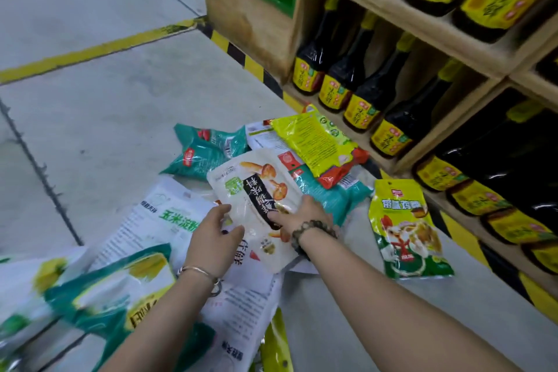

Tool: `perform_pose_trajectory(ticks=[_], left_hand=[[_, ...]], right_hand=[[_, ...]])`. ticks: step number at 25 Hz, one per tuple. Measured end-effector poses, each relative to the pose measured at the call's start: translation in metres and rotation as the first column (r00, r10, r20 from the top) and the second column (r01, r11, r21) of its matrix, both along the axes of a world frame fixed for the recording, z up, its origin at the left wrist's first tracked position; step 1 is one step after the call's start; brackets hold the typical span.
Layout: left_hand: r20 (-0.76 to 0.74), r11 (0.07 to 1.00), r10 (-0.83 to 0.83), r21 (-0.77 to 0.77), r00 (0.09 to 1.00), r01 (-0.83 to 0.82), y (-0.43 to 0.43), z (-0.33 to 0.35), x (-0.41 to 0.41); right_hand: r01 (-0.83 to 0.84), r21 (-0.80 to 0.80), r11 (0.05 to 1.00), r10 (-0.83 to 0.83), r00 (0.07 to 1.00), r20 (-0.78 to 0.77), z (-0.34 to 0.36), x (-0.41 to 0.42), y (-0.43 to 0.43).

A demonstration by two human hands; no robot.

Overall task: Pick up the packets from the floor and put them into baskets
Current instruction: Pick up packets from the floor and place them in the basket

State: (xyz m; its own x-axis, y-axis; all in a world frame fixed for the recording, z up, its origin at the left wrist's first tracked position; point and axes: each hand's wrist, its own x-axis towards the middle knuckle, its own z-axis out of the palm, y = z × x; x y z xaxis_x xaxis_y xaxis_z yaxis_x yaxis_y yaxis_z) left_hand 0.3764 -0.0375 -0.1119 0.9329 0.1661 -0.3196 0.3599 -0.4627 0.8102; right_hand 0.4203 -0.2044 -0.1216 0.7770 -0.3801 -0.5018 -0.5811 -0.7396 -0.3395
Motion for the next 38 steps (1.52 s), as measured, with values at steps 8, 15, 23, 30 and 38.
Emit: perform_pose_trajectory(ticks=[8,15,23,30,38], left_hand=[[-0.120,0.905,0.187,-0.366,0.975,-0.218,0.004,0.000,0.007],[-0.481,0.440,0.061,-0.774,0.874,-0.456,0.010,0.019,0.002],[-0.509,0.397,-0.137,-0.814,0.850,-0.423,0.011,0.030,-0.005],[-0.507,0.564,0.393,-0.526,0.767,-0.637,0.037,0.025,-0.022],[-0.366,0.618,0.520,-0.463,0.772,-0.636,0.057,0.035,-0.040]], right_hand=[[0.018,0.088,0.996,-0.027,0.995,0.096,-0.003,0.016,0.003],[0.022,0.926,0.378,-0.457,0.874,0.166,0.046,-0.045,-0.023],[-0.066,0.888,0.455,-0.228,0.955,0.188,0.051,-0.084,-0.005],[-0.014,0.495,0.869,-0.123,0.962,0.243,0.034,-0.041,0.014],[-0.457,-0.044,0.888,0.455,0.888,-0.063,0.006,-0.007,0.051]])
